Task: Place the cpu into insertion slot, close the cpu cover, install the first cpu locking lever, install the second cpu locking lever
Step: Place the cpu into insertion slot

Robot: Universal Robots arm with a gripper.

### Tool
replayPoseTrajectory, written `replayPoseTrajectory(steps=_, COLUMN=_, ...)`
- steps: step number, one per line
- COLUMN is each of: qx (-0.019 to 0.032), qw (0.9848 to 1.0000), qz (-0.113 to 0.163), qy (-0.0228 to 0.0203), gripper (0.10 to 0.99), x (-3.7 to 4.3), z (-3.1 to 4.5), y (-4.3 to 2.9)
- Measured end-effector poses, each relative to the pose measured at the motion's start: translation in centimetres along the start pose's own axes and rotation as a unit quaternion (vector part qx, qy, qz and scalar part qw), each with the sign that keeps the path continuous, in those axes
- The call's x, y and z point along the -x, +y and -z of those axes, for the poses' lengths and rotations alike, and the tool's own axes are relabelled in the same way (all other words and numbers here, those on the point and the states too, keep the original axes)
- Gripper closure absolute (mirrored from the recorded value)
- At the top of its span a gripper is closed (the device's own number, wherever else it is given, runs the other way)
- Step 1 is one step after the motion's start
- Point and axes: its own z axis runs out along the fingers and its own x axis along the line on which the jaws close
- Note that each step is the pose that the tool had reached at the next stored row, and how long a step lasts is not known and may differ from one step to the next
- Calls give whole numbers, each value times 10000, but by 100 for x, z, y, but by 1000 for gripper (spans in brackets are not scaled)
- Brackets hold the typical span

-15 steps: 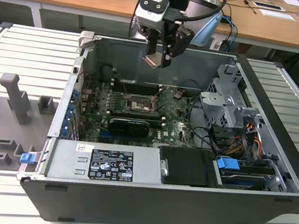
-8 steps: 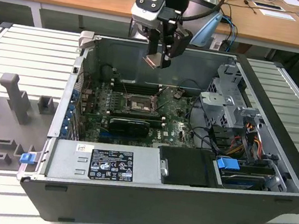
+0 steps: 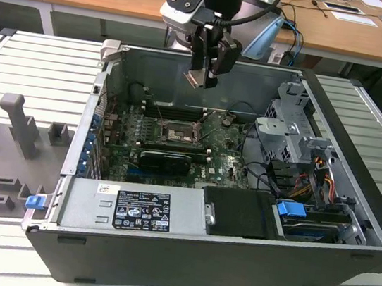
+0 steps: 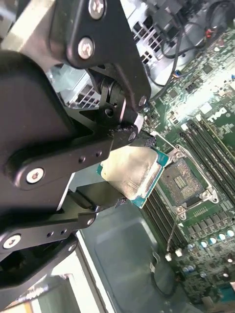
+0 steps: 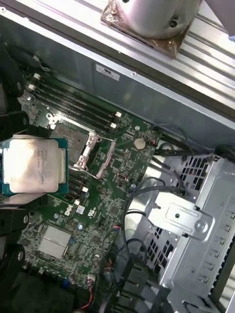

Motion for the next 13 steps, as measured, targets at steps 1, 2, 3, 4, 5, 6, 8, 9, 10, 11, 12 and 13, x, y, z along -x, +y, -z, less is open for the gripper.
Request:
replayPoseTrajectory(steps=1, qx=1, qw=10000, qz=-71, qy=-6, gripper=561, x=0, z=-1, y=0)
replayPoseTrajectory(steps=2, qx=4, qw=9997, qz=-241, qy=-21, gripper=561, x=0, z=-3, y=0)
replayPoseTrajectory(steps=3, qx=7, qw=9994, qz=-350, qy=-31, gripper=561, x=0, z=-4, y=0)
replayPoseTrajectory(steps=4, qx=8, qw=9992, qz=-408, qy=-36, gripper=561, x=0, z=-5, y=0)
replayPoseTrajectory(steps=5, qx=9, qw=9988, qz=-484, qy=-43, gripper=561, x=0, z=-6, y=0)
replayPoseTrajectory(steps=6, qx=11, qw=9984, qz=-559, qy=-50, gripper=561, x=0, z=-7, y=0)
replayPoseTrajectory(steps=8, qx=14, qw=9972, qz=-740, qy=-65, gripper=561, x=0, z=-11, y=-1)
replayPoseTrajectory(steps=9, qx=15, qw=9968, qz=-802, qy=-71, gripper=561, x=0, z=-12, y=-1)
replayPoseTrajectory(steps=10, qx=16, qw=9962, qz=-867, qy=-77, gripper=561, x=0, z=-14, y=-1)
replayPoseTrajectory(steps=11, qx=18, qw=9955, qz=-941, qy=-84, gripper=561, x=0, z=-15, y=-1)
replayPoseTrajectory(steps=12, qx=18, qw=9950, qz=-998, qy=-89, gripper=561, x=0, z=-16, y=-1)
replayPoseTrajectory(steps=13, qx=20, qw=9943, qz=-1063, qy=-94, gripper=561, x=0, z=-17, y=-1)
